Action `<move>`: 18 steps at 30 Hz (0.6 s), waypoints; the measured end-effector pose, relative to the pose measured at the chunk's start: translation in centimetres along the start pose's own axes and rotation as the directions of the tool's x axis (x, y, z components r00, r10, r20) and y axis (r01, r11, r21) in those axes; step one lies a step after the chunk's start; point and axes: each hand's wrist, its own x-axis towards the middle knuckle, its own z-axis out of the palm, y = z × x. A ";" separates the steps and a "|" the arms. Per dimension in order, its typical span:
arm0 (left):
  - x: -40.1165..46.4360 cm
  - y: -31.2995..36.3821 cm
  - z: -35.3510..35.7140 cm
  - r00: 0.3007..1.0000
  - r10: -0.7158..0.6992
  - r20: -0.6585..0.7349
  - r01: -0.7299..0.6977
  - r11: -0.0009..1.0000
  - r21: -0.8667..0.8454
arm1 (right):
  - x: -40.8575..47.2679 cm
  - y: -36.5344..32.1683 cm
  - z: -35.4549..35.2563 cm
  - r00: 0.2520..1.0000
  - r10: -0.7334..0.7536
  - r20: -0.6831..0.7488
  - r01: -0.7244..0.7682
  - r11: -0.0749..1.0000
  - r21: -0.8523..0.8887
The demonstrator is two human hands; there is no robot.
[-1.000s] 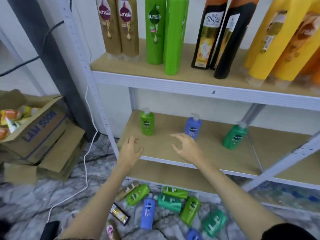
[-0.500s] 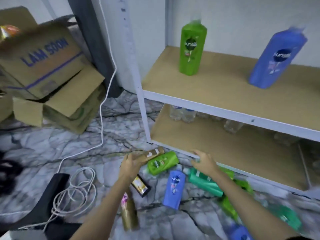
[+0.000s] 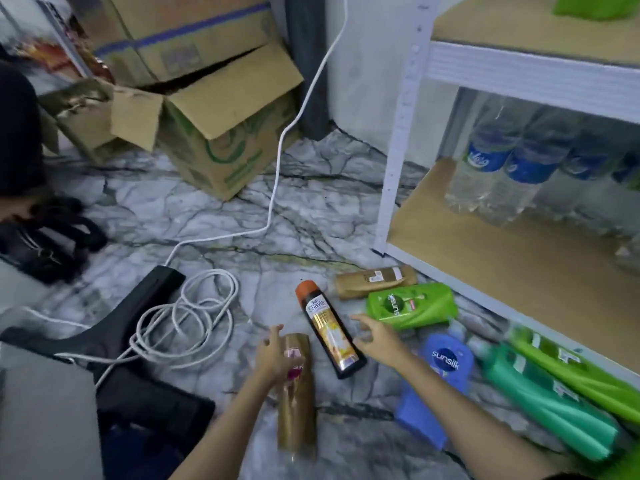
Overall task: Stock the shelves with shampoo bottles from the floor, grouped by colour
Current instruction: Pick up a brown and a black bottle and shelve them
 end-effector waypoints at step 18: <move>-1.2 -0.4 -2.9 0.962 0.152 -0.226 -0.208 0.945 -0.251 | 3.7 -1.2 3.2 0.992 0.115 0.048 -0.118 0.992 0.048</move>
